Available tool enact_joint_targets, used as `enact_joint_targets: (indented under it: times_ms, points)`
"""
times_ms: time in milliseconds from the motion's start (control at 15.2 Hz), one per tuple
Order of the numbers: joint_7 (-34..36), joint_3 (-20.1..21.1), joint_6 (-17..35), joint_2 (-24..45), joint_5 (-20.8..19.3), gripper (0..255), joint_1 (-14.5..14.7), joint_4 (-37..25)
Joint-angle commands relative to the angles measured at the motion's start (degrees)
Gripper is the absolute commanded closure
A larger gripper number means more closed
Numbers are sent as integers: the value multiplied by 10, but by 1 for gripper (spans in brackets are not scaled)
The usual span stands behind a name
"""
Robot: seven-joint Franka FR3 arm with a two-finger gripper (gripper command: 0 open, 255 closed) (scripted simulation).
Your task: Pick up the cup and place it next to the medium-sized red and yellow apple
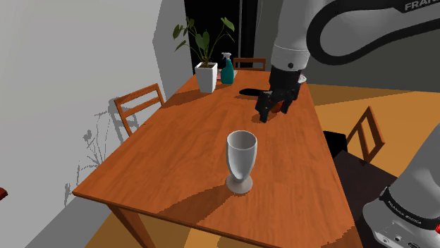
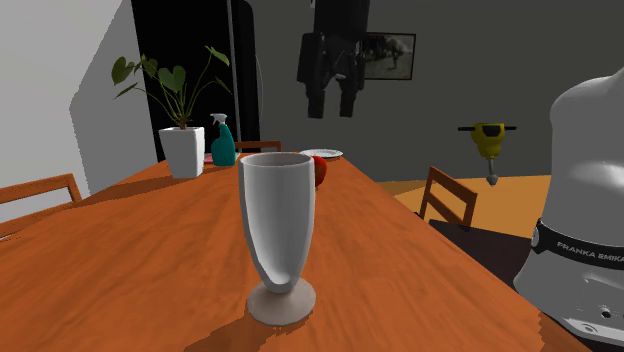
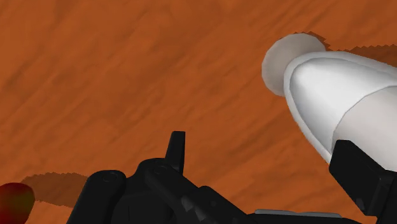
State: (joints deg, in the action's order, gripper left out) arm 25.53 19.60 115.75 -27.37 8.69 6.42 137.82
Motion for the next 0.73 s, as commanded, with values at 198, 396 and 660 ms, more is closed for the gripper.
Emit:
enact_joint_targets:
  times_ms: [198,396,660]
  points:
    - [65,62,52,89,-20,0,5,-37]
    - [81,76,69,112,-29,0,6,-42]
    - [86,81,102,129,-35,0,4,-24]
